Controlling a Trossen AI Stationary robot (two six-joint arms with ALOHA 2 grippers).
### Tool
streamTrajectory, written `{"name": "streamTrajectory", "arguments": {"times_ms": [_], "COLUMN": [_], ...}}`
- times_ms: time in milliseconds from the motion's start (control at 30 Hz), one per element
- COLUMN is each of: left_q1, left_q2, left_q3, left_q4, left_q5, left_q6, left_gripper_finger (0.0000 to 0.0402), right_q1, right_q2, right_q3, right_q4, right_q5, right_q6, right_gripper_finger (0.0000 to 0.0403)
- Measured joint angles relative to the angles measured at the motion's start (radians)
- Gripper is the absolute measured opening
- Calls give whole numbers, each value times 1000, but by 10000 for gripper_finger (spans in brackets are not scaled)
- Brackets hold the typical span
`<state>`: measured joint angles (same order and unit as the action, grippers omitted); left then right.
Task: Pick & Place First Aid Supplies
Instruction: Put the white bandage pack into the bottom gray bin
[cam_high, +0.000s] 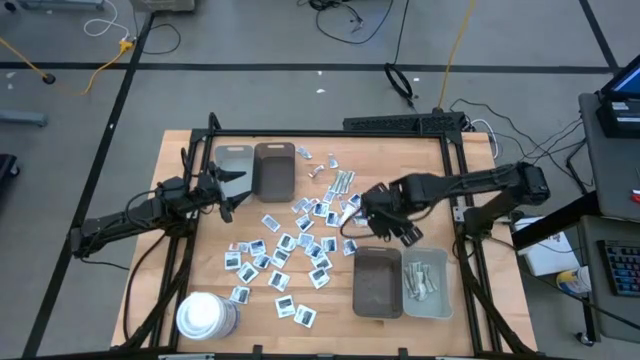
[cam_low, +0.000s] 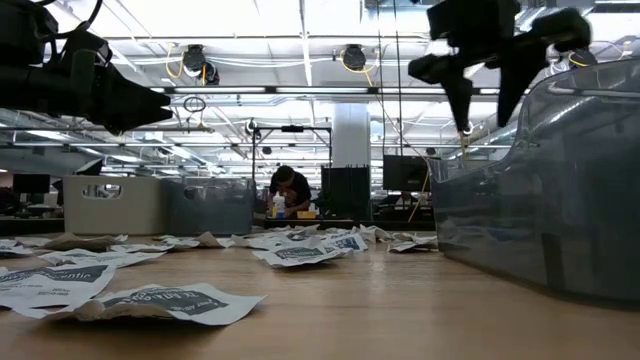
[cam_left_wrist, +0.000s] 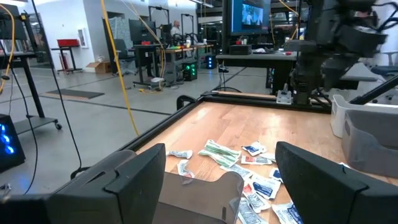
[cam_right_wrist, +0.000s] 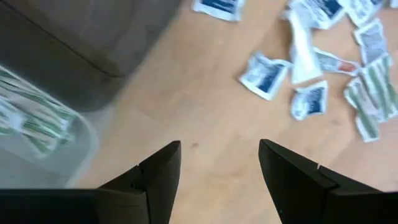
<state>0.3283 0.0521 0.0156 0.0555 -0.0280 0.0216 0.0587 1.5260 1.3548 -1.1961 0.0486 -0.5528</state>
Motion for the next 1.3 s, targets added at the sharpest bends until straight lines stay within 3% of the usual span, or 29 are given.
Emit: {"name": "streamTrajectory", "arguments": {"times_ms": [433, 967, 1300], "left_q1": [0, 0, 0], "left_q2": [0, 0, 0], "left_q3": [0, 0, 0], "left_q4": [0, 0, 0], "left_q5": [0, 0, 0], "left_q6": [0, 0, 0], "left_gripper_finger": [306, 306, 306], "right_q1": [-156, -204, -202], "right_q2": [149, 362, 426], "right_q3": [113, 371, 278], "right_q4": [39, 93, 215], "right_q5": [-38, -134, -157], "right_q6": [-143, -170, -193], "right_gripper_finger": [210, 210, 210]}}
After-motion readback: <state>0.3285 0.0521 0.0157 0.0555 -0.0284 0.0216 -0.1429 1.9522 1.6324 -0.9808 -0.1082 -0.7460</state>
